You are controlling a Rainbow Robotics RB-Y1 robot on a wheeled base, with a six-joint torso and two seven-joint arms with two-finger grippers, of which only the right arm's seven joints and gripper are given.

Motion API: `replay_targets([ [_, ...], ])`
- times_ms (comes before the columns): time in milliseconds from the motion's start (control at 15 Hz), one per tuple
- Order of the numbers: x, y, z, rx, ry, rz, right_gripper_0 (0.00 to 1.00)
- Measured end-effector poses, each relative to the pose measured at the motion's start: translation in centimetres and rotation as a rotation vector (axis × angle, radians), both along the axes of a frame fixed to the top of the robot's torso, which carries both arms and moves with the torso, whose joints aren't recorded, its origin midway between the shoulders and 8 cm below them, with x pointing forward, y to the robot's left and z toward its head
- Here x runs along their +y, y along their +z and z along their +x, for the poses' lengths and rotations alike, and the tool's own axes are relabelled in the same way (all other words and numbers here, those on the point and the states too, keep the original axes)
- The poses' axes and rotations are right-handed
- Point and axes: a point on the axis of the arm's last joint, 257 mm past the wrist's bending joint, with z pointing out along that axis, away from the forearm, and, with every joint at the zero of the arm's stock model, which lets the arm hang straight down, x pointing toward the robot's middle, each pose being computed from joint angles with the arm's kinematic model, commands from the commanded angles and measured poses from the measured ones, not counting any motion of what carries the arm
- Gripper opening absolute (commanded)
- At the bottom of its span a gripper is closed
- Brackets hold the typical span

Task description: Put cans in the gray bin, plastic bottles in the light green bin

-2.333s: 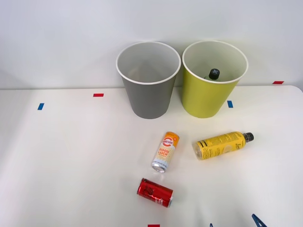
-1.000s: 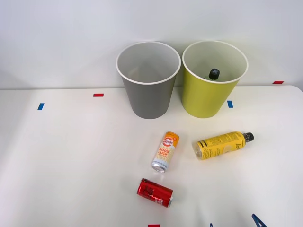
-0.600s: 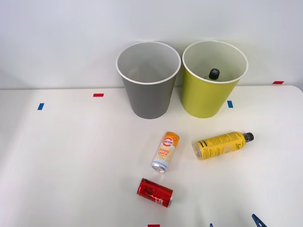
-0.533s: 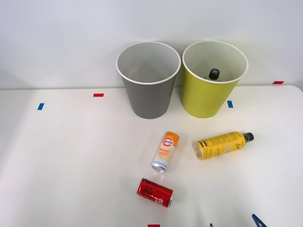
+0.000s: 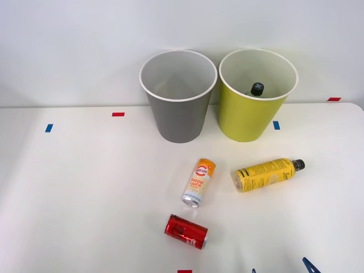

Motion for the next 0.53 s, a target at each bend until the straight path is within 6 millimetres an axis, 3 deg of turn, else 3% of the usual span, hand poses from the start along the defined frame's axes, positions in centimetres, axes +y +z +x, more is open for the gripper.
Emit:
replay_targets([
  [533, 0.00, 0.00, 0.00, 0.000, 0.000, 0.000, 1.00],
])
